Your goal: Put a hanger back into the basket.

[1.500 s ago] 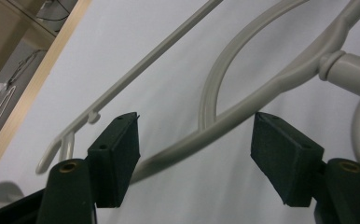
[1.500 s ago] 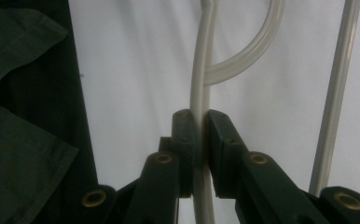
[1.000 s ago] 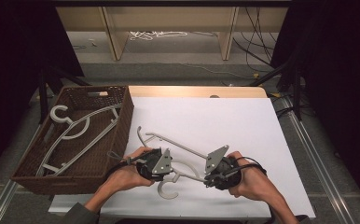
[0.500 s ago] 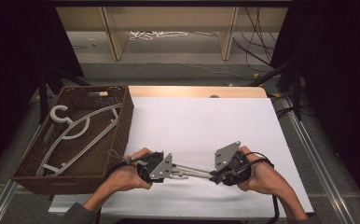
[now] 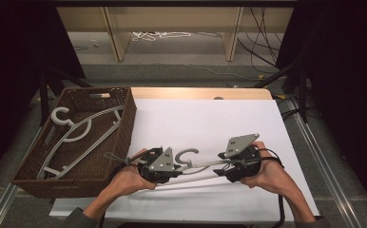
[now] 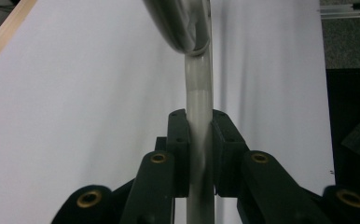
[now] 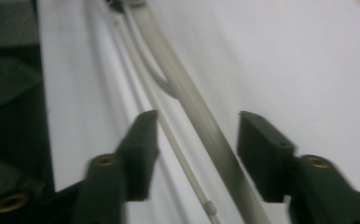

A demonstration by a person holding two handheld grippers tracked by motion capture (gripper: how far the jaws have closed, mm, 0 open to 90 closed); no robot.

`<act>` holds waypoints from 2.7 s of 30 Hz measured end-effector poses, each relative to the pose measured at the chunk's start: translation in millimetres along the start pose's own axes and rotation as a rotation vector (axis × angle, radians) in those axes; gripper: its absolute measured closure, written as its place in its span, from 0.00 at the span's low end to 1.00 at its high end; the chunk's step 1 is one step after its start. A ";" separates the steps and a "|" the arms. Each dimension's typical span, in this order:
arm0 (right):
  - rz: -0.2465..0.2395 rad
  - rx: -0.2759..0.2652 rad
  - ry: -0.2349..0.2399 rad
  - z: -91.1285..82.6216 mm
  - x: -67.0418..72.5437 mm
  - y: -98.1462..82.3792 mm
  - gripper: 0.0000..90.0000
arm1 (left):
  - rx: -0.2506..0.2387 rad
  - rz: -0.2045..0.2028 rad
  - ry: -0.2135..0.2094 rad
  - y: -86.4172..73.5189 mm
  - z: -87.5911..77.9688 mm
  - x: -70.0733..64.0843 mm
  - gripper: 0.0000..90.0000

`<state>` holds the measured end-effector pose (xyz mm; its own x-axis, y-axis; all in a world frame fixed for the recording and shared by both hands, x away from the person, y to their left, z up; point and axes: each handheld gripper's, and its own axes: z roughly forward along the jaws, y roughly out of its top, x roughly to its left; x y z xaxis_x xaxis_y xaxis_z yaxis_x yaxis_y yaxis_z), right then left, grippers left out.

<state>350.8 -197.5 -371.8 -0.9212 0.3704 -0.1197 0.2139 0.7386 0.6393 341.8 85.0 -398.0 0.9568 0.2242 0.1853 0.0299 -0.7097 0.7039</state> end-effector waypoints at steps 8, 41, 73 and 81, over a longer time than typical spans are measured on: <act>0.171 -0.151 -0.140 -5.3 -7.5 2.2 0.27 | -0.012 -0.136 0.056 -6.9 -11.5 13.4 0.89; 0.302 -0.366 -0.296 6.6 14.9 -36.2 0.19 | -0.277 -0.461 0.088 11.0 -102.7 51.6 0.89; 0.313 -0.382 -0.294 15.2 18.5 -46.0 0.19 | -0.296 -0.622 0.317 -40.2 -192.8 113.1 0.89; 0.316 -0.367 -0.286 14.5 18.7 -47.2 0.19 | -0.289 -0.646 0.373 -63.3 -198.4 122.7 0.88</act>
<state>328.2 -217.3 -415.3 -0.6947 0.7177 -0.0478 0.2910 0.3411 0.8938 399.9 290.0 -283.8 0.6145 0.7765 -0.1391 0.4204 -0.1732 0.8906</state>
